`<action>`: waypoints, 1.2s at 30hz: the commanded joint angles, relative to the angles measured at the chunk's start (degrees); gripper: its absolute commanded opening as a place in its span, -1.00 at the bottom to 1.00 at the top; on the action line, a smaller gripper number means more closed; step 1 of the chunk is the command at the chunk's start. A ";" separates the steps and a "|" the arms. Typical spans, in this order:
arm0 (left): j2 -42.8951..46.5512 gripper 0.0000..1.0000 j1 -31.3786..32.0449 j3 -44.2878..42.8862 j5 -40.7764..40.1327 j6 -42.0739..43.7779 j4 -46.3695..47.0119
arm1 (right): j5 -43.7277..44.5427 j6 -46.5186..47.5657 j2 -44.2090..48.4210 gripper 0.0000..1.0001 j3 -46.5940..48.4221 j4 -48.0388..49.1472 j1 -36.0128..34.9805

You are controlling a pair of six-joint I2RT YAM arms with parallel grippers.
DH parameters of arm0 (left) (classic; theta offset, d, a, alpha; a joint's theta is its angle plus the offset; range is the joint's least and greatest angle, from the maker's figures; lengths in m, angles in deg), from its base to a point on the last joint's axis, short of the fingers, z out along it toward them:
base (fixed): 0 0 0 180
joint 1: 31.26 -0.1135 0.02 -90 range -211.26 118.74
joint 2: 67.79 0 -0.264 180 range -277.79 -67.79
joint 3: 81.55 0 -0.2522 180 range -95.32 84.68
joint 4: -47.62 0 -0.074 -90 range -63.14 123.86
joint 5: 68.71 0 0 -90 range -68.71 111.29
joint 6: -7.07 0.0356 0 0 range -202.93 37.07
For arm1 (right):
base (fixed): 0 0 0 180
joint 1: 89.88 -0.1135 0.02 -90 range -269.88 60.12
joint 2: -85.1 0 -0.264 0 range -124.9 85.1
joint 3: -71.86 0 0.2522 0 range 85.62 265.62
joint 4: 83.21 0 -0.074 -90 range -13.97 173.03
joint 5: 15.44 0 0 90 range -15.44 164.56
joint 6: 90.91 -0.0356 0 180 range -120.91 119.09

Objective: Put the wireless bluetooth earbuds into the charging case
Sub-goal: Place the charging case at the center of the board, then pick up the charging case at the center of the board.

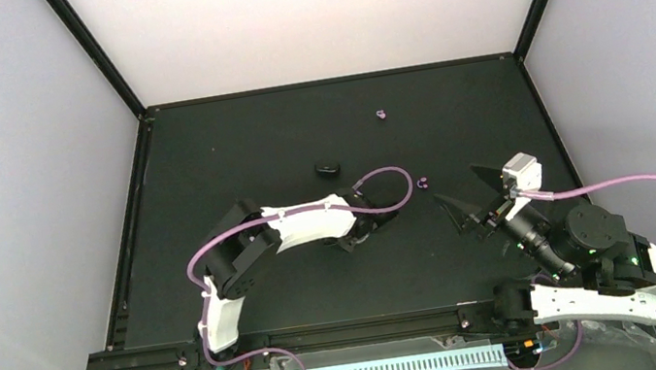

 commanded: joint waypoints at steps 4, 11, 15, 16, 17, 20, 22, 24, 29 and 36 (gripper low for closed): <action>4.28 0.19 1.07 0.02 6.95 -0.03 2.79 | -0.58 -0.90 -0.33 0.71 1.70 -0.62 0.05; 10.29 0.79 1.10 1.86 11.79 -0.42 4.51 | -2.41 -1.55 -0.90 0.72 2.28 -1.45 0.06; 21.92 0.97 -1.12 8.30 15.28 -1.46 8.47 | -5.42 -2.17 -3.04 0.73 3.37 -2.63 0.06; 25.65 0.98 -2.75 10.83 17.20 -1.81 10.07 | -6.02 -2.30 -4.11 0.73 3.49 -2.67 0.13; 29.73 0.98 -5.09 13.25 20.05 -2.07 11.75 | -5.73 -2.66 -5.23 0.73 3.54 -2.55 0.11; 41.63 0.98 -13.95 19.95 26.23 -2.75 15.38 | -4.37 -3.57 -10.62 0.73 2.64 -0.65 0.19; 50.29 0.97 -21.75 23.06 28.73 -2.36 16.65 | -5.61 -2.46 -14.37 0.73 0.86 2.61 0.95; 57.26 0.98 -27.20 25.72 29.44 -1.14 18.38 | -12.94 -2.98 -19.17 0.74 0.37 3.94 5.56; 67.93 0.97 -35.45 25.28 30.87 3.49 18.58 | -43.63 -6.43 -32.47 0.74 -0.68 9.52 23.34; 71.35 0.97 -35.84 26.79 36.48 8.15 21.91 | -47.41 -5.48 -55.25 0.75 5.43 16.13 24.47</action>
